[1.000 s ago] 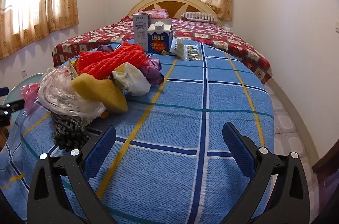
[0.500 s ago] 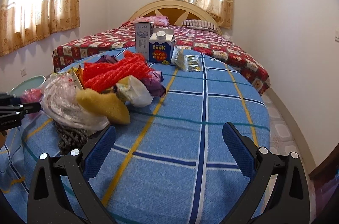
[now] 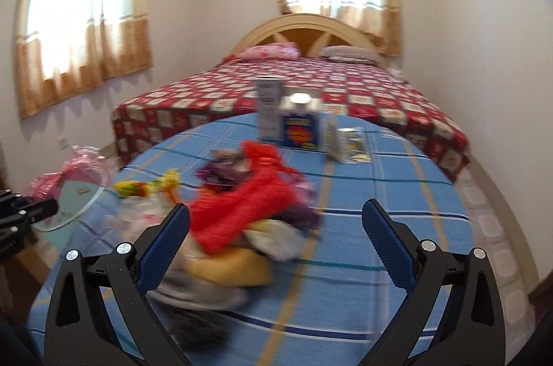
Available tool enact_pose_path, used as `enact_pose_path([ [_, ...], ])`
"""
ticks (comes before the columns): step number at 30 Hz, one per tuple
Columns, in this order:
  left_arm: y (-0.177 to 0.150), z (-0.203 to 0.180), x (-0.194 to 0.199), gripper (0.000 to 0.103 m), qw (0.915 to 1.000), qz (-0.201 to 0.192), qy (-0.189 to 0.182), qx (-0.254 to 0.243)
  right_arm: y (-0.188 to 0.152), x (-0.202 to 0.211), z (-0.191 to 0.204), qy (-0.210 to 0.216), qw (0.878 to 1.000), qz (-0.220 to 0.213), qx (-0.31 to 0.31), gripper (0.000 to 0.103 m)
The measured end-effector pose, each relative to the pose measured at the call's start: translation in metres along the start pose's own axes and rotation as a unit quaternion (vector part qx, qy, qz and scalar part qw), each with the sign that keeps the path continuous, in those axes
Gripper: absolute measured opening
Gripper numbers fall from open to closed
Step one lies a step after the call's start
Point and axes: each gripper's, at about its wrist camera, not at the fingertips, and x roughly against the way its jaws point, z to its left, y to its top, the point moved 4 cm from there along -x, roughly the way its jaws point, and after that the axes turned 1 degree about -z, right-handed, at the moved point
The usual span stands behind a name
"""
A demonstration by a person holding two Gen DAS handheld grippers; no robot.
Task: Collect trash
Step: 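Grasp the pink plastic bag with the left gripper while the right gripper grasps the clear bag, then carry both bags over the blue bin and open both grippers to drop them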
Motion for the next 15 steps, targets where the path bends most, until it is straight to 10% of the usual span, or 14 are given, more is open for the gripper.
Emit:
enact_pose_path([
  [15, -0.021, 0.057, 0.015, 0.017, 0.9975, 0.008, 0.053, 0.046, -0.032, -0.022, 0.09, 0.103, 0.988, 0.083, 0.084, 0.02],
])
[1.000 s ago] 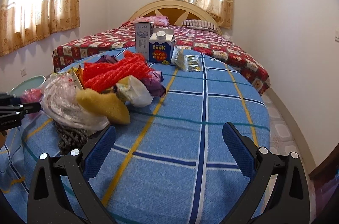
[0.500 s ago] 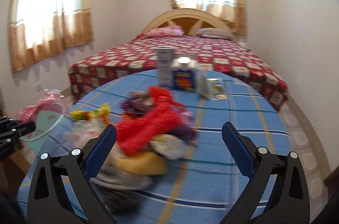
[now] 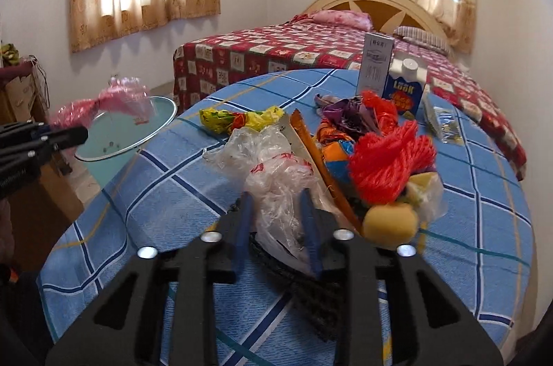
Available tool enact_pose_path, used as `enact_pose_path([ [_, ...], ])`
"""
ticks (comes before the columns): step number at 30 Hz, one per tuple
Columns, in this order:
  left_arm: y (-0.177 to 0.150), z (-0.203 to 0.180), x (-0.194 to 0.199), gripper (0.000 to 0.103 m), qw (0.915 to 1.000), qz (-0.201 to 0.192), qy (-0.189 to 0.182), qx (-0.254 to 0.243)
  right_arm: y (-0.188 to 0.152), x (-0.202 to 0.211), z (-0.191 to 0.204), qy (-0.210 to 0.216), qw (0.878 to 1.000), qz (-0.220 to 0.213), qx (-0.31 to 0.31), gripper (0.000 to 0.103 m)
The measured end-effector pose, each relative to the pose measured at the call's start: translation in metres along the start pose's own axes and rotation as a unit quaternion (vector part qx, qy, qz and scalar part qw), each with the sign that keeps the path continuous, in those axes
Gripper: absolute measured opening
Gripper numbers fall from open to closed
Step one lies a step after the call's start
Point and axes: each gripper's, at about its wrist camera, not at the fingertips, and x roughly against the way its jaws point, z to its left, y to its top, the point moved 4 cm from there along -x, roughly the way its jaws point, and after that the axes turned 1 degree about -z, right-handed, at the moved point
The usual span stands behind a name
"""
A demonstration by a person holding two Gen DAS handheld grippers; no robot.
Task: Collect trash
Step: 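Carry both bags over the blue bin and open both grippers to drop them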
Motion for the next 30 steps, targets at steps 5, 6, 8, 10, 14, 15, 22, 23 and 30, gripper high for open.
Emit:
enact_pose_path([
  [5, 0.006, 0.021, -0.005, 0.017, 0.9996, -0.003, 0.026, 0.014, 0.018, 0.007, 0.002, 0.005, 1.0, -0.027, 0.0, 0.018],
  [6, 0.008, 0.027, -0.006, 0.017, 0.9993, -0.003, 0.032, 0.018, 0.023, 0.007, 0.004, 0.006, 1.0, -0.031, 0.003, 0.018],
  [8, 0.01, 0.035, -0.009, 0.017, 0.9989, -0.003, 0.043, 0.021, 0.032, 0.006, 0.006, 0.009, 0.999, -0.037, 0.006, 0.018],
  [10, 0.012, 0.047, -0.011, 0.017, 0.9981, -0.003, 0.055, 0.029, 0.045, 0.002, 0.012, 0.019, 0.999, -0.041, 0.008, 0.018],
  [14, 0.013, 0.066, -0.018, 0.017, 0.9964, 0.001, 0.077, 0.036, 0.07, -0.012, 0.029, 0.037, 0.998, -0.046, 0.02, 0.018],
  [15, 0.012, 0.073, -0.022, 0.017, 0.9954, 0.005, 0.088, 0.037, 0.074, -0.015, 0.032, 0.04, 0.998, -0.045, 0.022, 0.018],
  [22, 0.01, 0.106, -0.044, 0.018, 0.9909, 0.035, 0.122, 0.047, 0.101, -0.062, 0.068, 0.07, 0.996, -0.026, 0.042, 0.018],
  [23, 0.009, 0.109, -0.047, 0.018, 0.9903, 0.04, 0.125, 0.046, 0.103, -0.068, 0.072, 0.073, 0.996, -0.023, 0.044, 0.018],
  [30, 0.002, 0.136, -0.055, 0.018, 0.9847, 0.057, 0.16, 0.04, 0.113, -0.106, 0.104, 0.091, 0.993, 0.0, 0.069, 0.018],
])
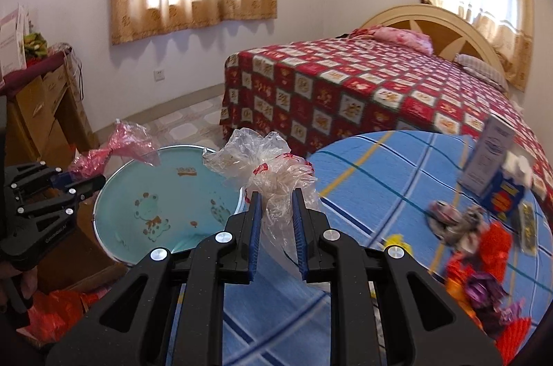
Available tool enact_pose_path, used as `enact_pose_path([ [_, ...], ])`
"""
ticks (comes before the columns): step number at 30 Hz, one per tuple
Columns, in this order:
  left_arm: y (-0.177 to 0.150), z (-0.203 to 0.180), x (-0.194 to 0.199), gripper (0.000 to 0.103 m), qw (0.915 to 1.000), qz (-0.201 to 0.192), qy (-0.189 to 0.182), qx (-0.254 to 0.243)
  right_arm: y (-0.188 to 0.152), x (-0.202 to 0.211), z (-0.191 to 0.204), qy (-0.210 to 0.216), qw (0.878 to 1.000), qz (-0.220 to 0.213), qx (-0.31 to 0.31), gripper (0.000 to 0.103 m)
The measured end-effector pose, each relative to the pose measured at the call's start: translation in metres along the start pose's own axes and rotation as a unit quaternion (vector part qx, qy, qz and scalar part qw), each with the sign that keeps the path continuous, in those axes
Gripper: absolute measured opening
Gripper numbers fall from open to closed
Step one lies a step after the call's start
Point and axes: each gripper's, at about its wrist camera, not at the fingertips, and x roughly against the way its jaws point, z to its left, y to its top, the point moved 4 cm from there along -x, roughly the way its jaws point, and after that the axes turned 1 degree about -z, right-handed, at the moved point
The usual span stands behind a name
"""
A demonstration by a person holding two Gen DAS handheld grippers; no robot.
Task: Collect trash
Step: 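Carry both bags over the blue bin and open both grippers to drop them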
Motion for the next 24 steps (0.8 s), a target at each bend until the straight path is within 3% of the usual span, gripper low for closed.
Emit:
enact_pose_path([
  [12, -0.001, 0.011, -0.018, 0.018, 0.9994, 0.019, 0.026, -0.015, 0.012, -0.047, 0.027, 0.018, 0.999, 0.024, 0.03, 0.018],
  [24, -0.003, 0.008, -0.021, 0.018, 0.9993, 0.022, 0.024, -0.017, 0.009, -0.058, 0.042, 0.029, 0.998, 0.034, 0.048, 0.019],
])
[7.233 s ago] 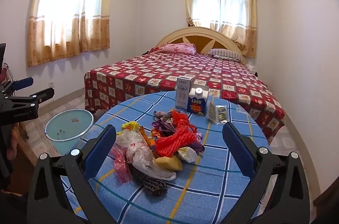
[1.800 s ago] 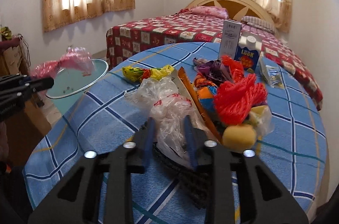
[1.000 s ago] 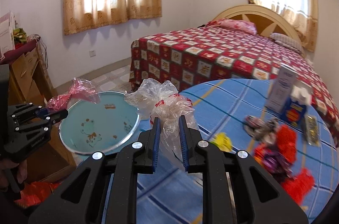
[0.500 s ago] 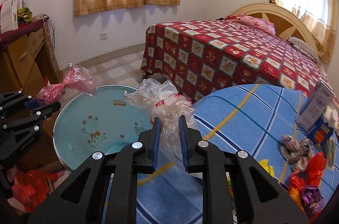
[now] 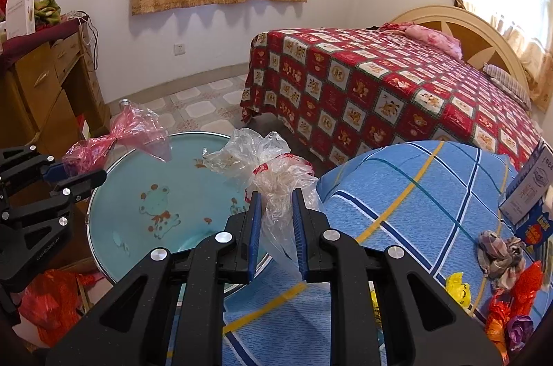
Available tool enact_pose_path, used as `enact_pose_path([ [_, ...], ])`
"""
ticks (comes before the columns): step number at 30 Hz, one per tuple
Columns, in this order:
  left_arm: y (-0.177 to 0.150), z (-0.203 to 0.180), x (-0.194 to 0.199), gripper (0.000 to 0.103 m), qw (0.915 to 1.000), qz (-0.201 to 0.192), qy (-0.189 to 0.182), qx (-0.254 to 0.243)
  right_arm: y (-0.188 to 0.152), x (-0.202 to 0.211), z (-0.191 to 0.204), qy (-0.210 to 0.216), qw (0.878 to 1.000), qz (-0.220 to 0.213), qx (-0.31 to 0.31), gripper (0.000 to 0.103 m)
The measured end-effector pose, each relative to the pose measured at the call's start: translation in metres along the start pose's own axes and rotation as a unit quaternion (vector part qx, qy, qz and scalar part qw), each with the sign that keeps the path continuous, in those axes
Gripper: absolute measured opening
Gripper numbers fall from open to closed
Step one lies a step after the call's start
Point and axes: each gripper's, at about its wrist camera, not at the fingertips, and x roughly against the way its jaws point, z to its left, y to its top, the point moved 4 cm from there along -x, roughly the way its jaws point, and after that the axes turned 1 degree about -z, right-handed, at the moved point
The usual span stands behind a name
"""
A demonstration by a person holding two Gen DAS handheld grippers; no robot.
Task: Collect trash
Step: 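Carry both bags over the blue bin and open both grippers to drop them, then grasp the yellow wrapper with the left gripper while the right gripper grasps the black scrubber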
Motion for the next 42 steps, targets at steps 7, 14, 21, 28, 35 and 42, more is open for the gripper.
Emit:
enact_pose_path([
  [7, 0.0, -0.003, 0.002, 0.018, 1.0, -0.002, -0.003, 0.0, -0.001, 0.0, 0.002, 0.001, 1.0, 0.001, 0.002, 0.019],
  [14, 0.0, -0.004, 0.004, 0.022, 0.9999, -0.004, -0.014, 0.0, -0.004, -0.006, 0.009, 0.018, 1.0, 0.01, 0.014, 0.028],
  [21, 0.0, -0.019, 0.014, 0.049, 0.998, -0.019, -0.06, 0.002, -0.006, -0.001, 0.007, 0.02, 1.0, 0.001, 0.002, 0.059],
  [28, -0.011, -0.045, 0.026, 0.075, 0.9959, -0.014, -0.089, -0.004, -0.016, 0.043, -0.02, -0.029, 0.999, -0.01, -0.025, 0.064],
  [35, -0.017, -0.102, 0.054, 0.075, 0.9882, -0.028, -0.143, -0.047, -0.067, 0.141, -0.067, -0.088, 0.994, -0.036, -0.055, 0.07],
  [42, -0.019, -0.153, 0.072, 0.077, 0.9794, -0.031, -0.186, -0.074, -0.15, 0.221, -0.12, -0.17, 0.976, -0.037, -0.133, 0.074],
])
